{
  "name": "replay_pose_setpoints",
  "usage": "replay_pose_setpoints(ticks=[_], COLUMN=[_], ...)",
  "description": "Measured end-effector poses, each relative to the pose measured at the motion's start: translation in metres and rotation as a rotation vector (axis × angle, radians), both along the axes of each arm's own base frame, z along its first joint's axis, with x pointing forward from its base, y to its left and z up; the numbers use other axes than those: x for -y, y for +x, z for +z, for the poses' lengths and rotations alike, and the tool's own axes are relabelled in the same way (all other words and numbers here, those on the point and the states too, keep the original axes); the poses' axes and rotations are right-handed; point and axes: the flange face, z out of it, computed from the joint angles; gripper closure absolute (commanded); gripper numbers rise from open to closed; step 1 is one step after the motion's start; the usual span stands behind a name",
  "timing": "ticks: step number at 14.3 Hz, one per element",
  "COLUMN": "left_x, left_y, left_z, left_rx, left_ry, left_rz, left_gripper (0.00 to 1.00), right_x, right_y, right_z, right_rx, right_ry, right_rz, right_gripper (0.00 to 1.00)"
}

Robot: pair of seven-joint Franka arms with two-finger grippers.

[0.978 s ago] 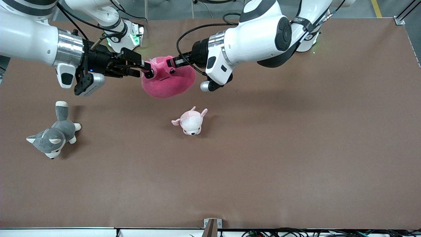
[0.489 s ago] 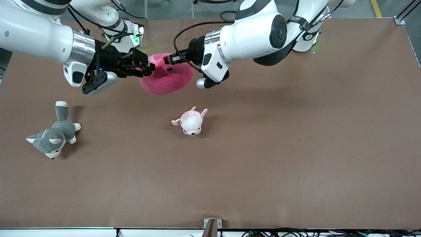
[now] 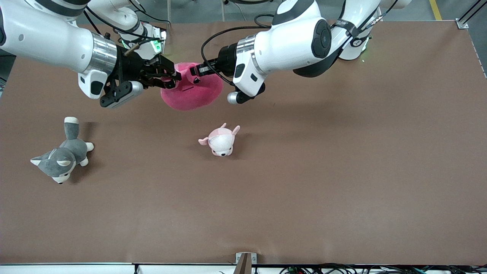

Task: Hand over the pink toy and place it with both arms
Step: 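Carry the pink plush toward the right gripper and let it grasp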

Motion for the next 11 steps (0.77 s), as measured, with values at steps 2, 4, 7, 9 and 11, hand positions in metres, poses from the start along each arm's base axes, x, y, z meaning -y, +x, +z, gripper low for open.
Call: replay_pose_setpoints(ticks=[2,4,7,9,11], left_x=[0.0,0.0,0.0003,-0.0002,-0.0013], left_y=[0.0002,0.0003,0.0022,0.0049,0.0066], left_z=[-0.0004,-0.0004,-0.0045,-0.0079,-0.0082], left_rx=[0.0,0.0,-0.005,-0.007,-0.005], left_ry=[0.0,0.0,0.001,0.001,0.001], left_rz=[0.0,0.001,0.002,0.007,0.011], left_gripper=[0.93,0.9,0.89,0.86,0.84], right_x=[0.0002,0.0003,0.0004,0.0008,0.0024], right_y=[-0.0006,-0.0006,-0.0007,-0.0005,0.0002], right_z=[0.0,0.0002,0.0001,0.0,0.0], right_rx=[-0.004,-0.004,-0.004,-0.004,-0.005], right_ry=[-0.002,-0.002,-0.003,-0.003,-0.004], right_rz=[0.003,0.003,0.004,0.003,0.0], right_gripper=[0.52,0.66,0.96,0.97,0.97])
